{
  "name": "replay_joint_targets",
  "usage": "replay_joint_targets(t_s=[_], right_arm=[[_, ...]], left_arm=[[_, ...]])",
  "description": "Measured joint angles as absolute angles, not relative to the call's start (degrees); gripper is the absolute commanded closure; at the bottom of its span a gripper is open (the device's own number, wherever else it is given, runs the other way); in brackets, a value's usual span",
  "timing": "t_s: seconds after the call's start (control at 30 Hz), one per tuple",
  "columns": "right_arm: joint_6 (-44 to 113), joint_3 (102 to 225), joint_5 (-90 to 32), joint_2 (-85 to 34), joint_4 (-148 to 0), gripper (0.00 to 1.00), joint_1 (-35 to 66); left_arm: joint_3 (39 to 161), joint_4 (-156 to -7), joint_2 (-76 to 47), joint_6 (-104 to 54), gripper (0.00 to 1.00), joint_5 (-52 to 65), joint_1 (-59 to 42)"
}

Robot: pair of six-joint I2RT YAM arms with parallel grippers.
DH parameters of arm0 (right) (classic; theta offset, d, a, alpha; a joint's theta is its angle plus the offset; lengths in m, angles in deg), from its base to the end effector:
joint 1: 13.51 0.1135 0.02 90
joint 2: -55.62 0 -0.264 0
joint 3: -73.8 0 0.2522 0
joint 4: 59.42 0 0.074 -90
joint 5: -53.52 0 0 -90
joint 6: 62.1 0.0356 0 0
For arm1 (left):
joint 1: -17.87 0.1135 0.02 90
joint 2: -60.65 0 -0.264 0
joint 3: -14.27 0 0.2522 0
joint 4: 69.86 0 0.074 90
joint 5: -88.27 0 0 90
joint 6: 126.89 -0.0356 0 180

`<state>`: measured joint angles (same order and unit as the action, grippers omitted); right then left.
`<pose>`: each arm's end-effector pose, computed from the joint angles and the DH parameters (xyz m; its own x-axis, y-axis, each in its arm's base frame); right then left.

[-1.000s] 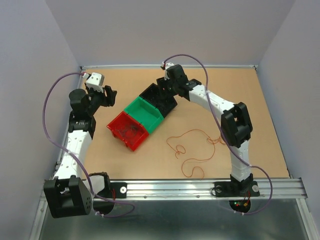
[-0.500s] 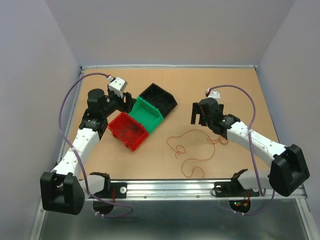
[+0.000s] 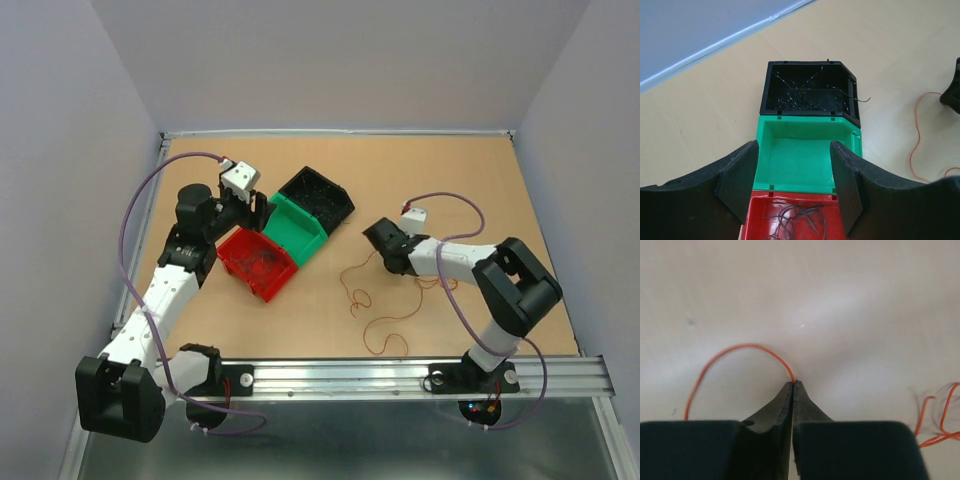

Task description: Untangle the cables

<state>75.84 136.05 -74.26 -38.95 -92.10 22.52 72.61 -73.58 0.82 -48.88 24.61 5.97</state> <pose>0.2533 0.1573 0.1493 -0.6807 0.2305 -0.6953 0.3730 0.9260 -0.0582 0.2364 -0.0660 0.3256 0.0413 0.1816 -0.9825 0.6222 0.7648 0.1675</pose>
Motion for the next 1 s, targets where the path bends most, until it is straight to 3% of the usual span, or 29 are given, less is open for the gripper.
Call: replay_joint_targets(t_s=[0.23, 0.53, 0.77, 0.9, 1.0], right_arm=[[70.38, 137.32, -71.88, -36.72, -91.22, 0.99, 33.08], [57.53, 140.84, -71.79, -17.92, -89.39, 0.99, 32.29], [47.95, 148.25, -59.51, -7.98, -85.12, 0.99, 32.27], [45.64, 152.42, -54.44, -7.78, -84.67, 0.99, 32.29], [44.48, 157.52, -50.09, -9.84, -84.97, 0.99, 32.29]], left_arm=[[72.61, -73.62, 0.82, -49.12, 0.31, 23.48, 5.97], [72.5, -73.64, -0.34, -51.75, 0.29, 28.64, 4.28], [71.56, -71.68, -0.52, -52.99, 0.24, 37.62, 0.52], [71.67, -68.48, -0.52, -51.37, 0.22, 41.62, 0.24], [71.8, -65.27, -0.54, -49.3, 0.15, 43.83, 0.24]])
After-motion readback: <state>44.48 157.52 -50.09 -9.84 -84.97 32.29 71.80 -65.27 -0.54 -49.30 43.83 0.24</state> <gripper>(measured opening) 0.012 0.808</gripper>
